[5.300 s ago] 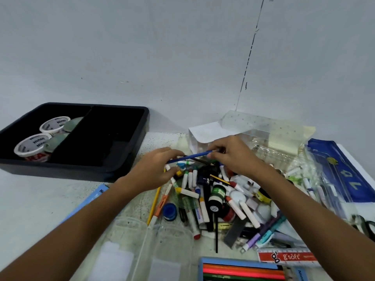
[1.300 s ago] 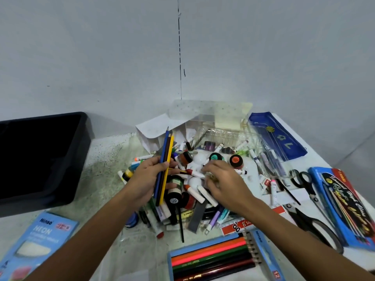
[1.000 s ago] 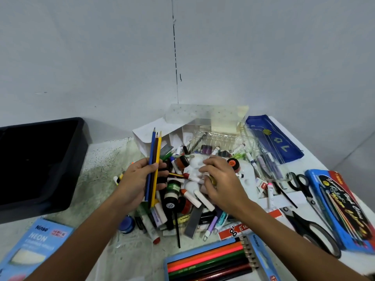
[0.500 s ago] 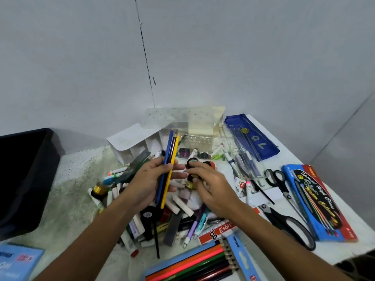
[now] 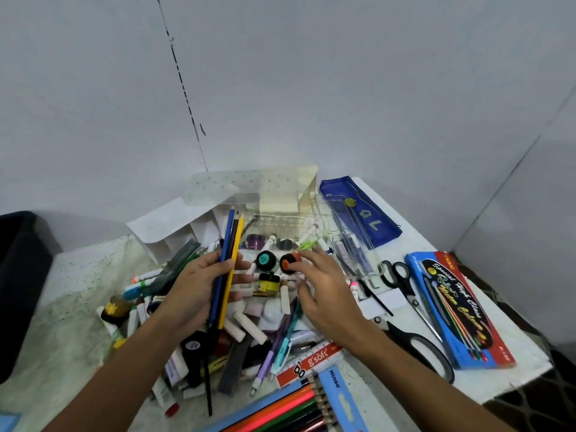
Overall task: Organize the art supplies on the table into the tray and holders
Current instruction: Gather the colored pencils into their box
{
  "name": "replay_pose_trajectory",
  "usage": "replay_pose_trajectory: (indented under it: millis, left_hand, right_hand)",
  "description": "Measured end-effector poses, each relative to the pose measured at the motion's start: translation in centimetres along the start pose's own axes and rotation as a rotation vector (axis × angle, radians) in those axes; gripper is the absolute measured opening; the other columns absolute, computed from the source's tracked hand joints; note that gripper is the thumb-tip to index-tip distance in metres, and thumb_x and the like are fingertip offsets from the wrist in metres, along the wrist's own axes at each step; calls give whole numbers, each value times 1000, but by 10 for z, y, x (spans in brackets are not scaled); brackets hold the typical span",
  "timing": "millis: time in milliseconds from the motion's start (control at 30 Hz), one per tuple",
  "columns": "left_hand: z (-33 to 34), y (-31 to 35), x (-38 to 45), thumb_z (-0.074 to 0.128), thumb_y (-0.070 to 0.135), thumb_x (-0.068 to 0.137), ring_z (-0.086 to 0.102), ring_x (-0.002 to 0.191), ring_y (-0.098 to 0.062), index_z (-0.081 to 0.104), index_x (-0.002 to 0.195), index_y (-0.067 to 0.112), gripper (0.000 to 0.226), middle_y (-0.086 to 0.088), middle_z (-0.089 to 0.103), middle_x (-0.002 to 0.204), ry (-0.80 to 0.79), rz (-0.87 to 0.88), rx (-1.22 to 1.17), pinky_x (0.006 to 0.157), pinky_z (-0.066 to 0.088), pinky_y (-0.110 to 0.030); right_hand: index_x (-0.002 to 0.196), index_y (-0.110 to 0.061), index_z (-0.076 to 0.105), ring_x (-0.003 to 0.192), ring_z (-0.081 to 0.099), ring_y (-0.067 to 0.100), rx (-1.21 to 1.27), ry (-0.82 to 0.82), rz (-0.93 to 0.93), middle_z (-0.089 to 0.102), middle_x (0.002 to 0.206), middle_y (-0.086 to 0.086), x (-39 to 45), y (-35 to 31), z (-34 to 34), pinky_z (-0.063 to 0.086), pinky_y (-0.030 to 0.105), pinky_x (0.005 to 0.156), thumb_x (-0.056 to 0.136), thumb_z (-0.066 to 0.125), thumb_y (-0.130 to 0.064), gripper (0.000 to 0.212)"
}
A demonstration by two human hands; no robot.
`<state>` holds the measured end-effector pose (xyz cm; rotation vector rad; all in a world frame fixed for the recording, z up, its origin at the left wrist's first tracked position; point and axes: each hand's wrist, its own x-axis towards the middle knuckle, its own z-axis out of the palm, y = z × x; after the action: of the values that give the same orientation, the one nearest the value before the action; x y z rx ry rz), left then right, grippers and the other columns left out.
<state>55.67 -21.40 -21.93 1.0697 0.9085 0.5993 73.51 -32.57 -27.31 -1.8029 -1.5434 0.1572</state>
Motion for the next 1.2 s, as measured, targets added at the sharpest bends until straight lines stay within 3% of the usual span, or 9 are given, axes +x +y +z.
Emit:
replay_pose_trajectory:
  millis: [133, 233, 367, 500, 700, 833, 933, 1100, 1200]
  left_hand:
    - [8, 2, -12, 46, 5, 96, 67, 65, -23, 59, 109, -1, 20, -16, 69, 81, -99, 15, -31, 50, 53, -27]
    - [16, -1, -22, 49, 7, 91, 65, 62, -25, 61, 109, -3, 24, -19, 66, 81, -187, 28, -40, 51, 54, -29]
    - [22, -7, -31, 51, 9, 88, 64, 61, -26, 63, 107, -3, 25, -22, 66, 84, -205, 48, -35, 50, 53, -29]
    - [24, -15, -39, 51, 10, 89, 63, 62, -28, 58, 112, -6, 28, -21, 66, 84, -167, 56, -18, 51, 53, -31]
    - [15, -24, -55, 48, 5, 94, 64, 58, -26, 57, 109, -5, 20, -22, 66, 83, -70, 66, -6, 49, 53, -28]
    - [-5, -24, -71, 46, 3, 96, 64, 63, -25, 58, 110, -6, 20, -22, 67, 85, 87, 60, -68, 50, 54, -29]
    - [-21, -24, -85, 48, 2, 95, 65, 65, -25, 61, 106, -5, 19, -20, 69, 86, 148, 55, -69, 51, 55, -29]
    - [-27, -24, -102, 54, 12, 87, 64, 63, -29, 59, 106, -9, 29, -24, 66, 86, -11, 24, -23, 53, 55, -32]
    - [-33, -30, -107, 52, 11, 90, 63, 63, -29, 56, 111, -11, 31, -24, 66, 86, -33, 24, -16, 55, 55, -32]
  right_hand:
    - [123, -11, 62, 113, 48, -8, 364, 21, 54, 59, 122, -4, 19, -29, -6, 42, 19, 100, 95, 52, -15, 30]
    - [123, -7, 61, 101, 63, 7, 831, -120, 190, 69, 109, -3, 33, -52, -10, 52, 28, 88, 95, 58, -14, 29]
    - [94, -6, 67, 77, 60, 29, 1098, -123, 334, 72, 92, 16, 42, -61, -9, 50, 45, 70, 95, 58, -10, 10]
    - [92, 1, 67, 62, 60, 24, 1200, -191, 381, 72, 91, 18, 45, -58, -5, 45, 26, 45, 92, 60, -6, 9]
    - [94, -1, 68, 78, 70, 20, 1108, -300, 300, 74, 87, 9, 50, -63, 5, 58, 34, 74, 92, 62, -13, 14]
    - [110, -19, 67, 92, 64, -4, 694, -224, 91, 69, 97, -14, 54, -63, 13, 51, 17, 83, 95, 59, -17, 16]
    - [124, -14, 62, 107, 63, 6, 616, -335, 7, 68, 113, -6, 48, -66, 25, 50, 33, 96, 92, 63, -24, 34]
    - [108, -2, 64, 78, 68, 28, 1075, -626, 227, 73, 98, 17, 33, -94, 35, 55, 36, 71, 91, 64, -16, 22]
    - [105, -1, 64, 84, 59, 32, 1191, -645, 346, 74, 97, 14, 23, -104, 40, 51, 28, 65, 92, 59, -7, 14]
